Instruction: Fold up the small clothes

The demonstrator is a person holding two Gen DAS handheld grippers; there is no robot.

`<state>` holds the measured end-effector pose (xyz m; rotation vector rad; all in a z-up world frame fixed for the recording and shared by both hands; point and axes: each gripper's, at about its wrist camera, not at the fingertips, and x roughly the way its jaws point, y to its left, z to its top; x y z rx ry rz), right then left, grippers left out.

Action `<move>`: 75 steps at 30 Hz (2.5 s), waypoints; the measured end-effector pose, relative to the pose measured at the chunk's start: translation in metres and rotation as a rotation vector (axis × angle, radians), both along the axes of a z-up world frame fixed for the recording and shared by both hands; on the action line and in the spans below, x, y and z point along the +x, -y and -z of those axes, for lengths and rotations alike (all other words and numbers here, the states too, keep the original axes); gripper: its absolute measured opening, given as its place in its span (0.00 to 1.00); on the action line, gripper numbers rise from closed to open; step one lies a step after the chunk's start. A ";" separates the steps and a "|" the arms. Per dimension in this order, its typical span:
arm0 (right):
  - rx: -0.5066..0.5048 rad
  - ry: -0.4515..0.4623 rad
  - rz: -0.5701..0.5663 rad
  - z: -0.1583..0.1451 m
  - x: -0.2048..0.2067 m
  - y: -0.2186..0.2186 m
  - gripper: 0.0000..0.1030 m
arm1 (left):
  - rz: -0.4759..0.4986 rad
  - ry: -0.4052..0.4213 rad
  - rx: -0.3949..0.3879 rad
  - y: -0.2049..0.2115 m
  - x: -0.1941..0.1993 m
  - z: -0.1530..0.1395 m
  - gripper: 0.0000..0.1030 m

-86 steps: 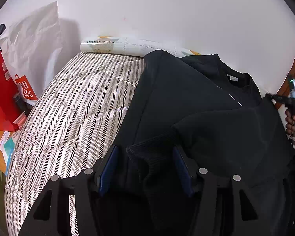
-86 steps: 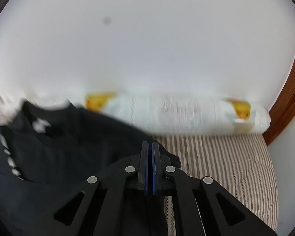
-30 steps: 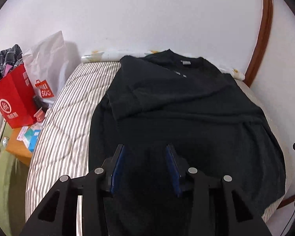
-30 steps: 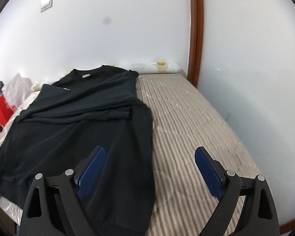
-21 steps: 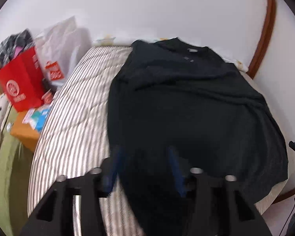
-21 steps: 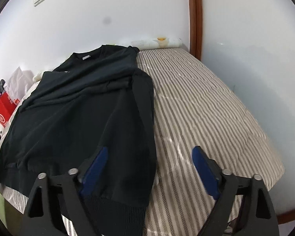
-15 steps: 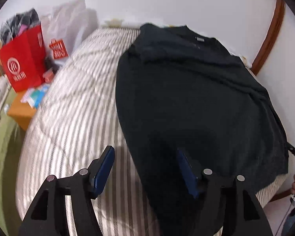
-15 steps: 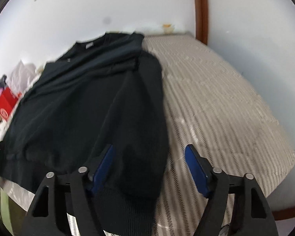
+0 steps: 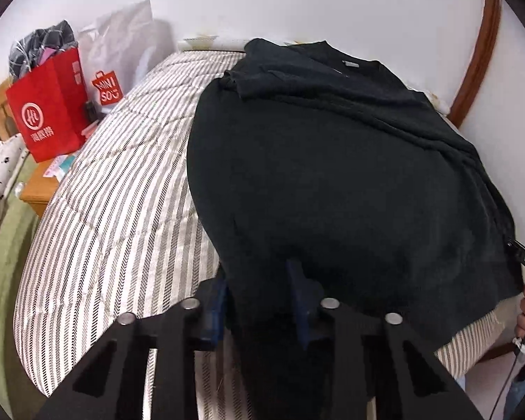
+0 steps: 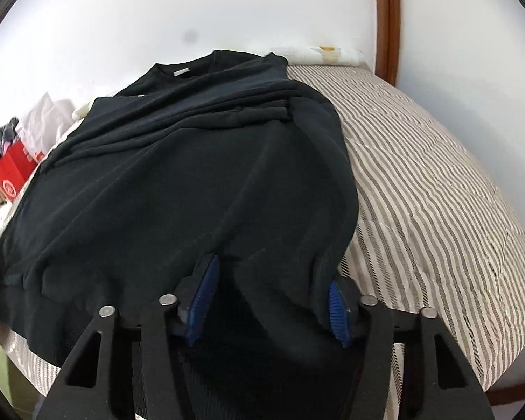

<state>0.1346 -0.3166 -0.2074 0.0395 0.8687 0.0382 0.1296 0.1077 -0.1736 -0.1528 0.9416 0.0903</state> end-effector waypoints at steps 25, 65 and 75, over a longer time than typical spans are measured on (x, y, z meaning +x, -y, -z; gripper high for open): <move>0.110 0.225 -0.091 -0.103 -0.039 0.028 0.10 | 0.069 0.252 -0.150 -0.030 -0.034 -0.090 0.09; 0.060 0.066 0.062 -0.067 0.202 0.037 0.49 | 0.019 0.104 -0.010 -0.045 0.215 -0.030 0.23; 0.054 0.002 0.002 -0.070 0.108 0.038 0.63 | 0.051 0.069 -0.212 -0.055 0.134 -0.010 0.49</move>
